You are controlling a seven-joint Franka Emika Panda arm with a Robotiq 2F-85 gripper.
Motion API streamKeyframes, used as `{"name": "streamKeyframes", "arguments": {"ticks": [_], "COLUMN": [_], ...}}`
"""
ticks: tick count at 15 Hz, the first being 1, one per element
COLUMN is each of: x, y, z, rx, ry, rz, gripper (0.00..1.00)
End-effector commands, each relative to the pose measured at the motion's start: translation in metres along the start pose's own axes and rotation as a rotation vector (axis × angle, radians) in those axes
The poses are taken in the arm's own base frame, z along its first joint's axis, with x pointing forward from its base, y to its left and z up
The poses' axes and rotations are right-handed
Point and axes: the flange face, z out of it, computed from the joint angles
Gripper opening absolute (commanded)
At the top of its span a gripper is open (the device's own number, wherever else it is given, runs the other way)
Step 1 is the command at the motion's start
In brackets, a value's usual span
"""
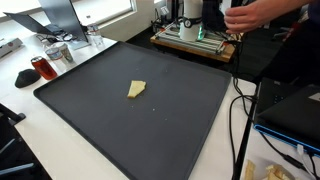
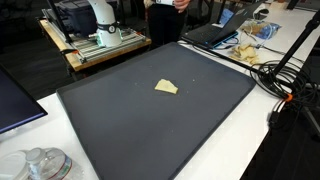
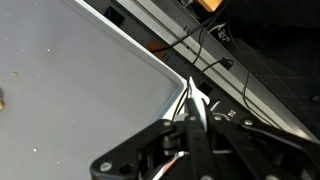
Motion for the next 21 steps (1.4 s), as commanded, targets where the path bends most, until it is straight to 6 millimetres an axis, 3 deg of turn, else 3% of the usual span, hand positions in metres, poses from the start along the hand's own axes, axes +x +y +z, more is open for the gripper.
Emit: {"name": "streamKeyframes", "arguments": {"ticks": [1,7,10,16,20,21], "x": [0.006,0.012,0.022,0.049,0.068,0.053], "y": [0.0,0.004,0.025,0.085,0.105,0.098], "z": [-0.003,-0.006,-0.025,-0.082,-0.1,-0.093], "rx": [0.018,-0.002,-0.119,-0.284,-0.25,-0.259], "ry": [0.005,0.036,0.112,0.226,0.243,0.253], "rz": [-0.019,-0.015,-0.009,0.142,0.354,0.273], "gripper": [0.01,0.02,0.01,0.01,0.01,0.01]}}
